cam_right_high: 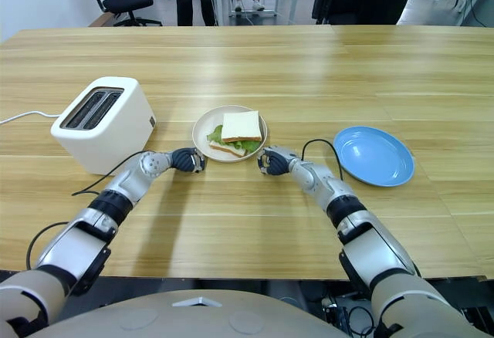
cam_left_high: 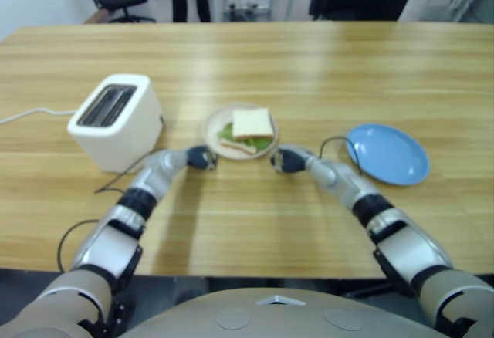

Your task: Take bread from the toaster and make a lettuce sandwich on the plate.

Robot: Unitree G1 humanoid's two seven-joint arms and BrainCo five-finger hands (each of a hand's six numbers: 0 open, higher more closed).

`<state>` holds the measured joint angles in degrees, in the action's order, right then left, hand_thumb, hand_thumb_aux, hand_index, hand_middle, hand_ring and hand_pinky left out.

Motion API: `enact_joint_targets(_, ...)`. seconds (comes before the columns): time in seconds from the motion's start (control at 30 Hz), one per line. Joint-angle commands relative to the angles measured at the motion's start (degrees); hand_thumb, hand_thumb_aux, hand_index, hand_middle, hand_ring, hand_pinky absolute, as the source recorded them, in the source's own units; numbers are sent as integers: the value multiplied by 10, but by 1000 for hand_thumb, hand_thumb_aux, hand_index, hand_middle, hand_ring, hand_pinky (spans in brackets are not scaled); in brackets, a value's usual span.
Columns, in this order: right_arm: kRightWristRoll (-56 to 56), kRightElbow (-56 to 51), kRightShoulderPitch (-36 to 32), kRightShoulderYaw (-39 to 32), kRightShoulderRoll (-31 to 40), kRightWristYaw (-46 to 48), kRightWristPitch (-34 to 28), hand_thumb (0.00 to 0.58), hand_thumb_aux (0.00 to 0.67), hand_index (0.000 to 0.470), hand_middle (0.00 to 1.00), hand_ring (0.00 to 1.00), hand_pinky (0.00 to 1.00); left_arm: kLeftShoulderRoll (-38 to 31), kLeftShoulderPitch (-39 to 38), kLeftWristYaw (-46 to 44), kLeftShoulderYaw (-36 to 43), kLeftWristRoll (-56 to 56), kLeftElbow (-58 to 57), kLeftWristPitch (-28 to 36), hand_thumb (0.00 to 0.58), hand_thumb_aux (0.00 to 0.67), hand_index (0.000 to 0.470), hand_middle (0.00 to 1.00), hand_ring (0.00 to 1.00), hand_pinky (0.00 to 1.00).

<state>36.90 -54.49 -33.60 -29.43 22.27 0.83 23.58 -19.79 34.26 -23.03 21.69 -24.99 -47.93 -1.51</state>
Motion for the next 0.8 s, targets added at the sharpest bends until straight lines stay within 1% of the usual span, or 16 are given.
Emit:
enact_joint_targets(0.03,6,62,49,2,34,3,10,464,370,254,0,0,0,-29,-34,4,10,-22,39,13,0,0,0,0,0,0)
enact_joint_targets(0.07,-7,123,77,19,53,11,11,0,0,0,0,0,0,-43,-61,0,-2,-17,103,23,0,0,0,0,0,0)
enact_joint_targets(0.13,-46,240,134,58,82,32,4,0,0,0,0,0,0,-67,-118,-12,-36,4,239,45,0,0,0,0,0,0)
enact_joint_targets(0.2,-102,336,184,109,93,46,-8,0,0,0,0,0,0,-70,-169,-9,-81,40,365,58,0,0,0,0,0,0)
enact_joint_targets(0.27,-139,388,211,145,91,49,-21,0,0,0,0,0,0,-60,-193,-3,-114,70,432,67,0,0,0,0,0,0)
enact_joint_targets(0.33,-158,457,242,214,70,-5,-50,0,0,0,0,0,0,-13,-203,6,-165,160,472,51,0,0,0,0,0,0)
enact_joint_targets(0.4,-189,498,265,258,39,-30,-72,0,0,0,0,0,0,22,-209,18,-195,210,459,12,0,0,0,0,0,0)
enact_joint_targets(0.5,-279,503,277,293,-31,-24,-88,0,0,0,0,0,0,74,-215,60,-246,259,403,-24,0,0,0,0,0,0)
enact_joint_targets(0.63,-391,446,273,332,-105,9,-106,0,0,0,0,0,0,122,-210,98,-297,313,356,-66,0,0,0,0,0,0)
enact_joint_targets(0.73,-418,387,260,354,-126,17,-93,0,0,0,0,0,0,130,-190,125,-301,298,286,-108,0,0,0,0,0,0)
enact_joint_targets(0.8,-409,351,251,359,-128,9,-72,0,0,0,0,0,0,132,-176,143,-301,285,235,-139,0,0,0,0,0,0)
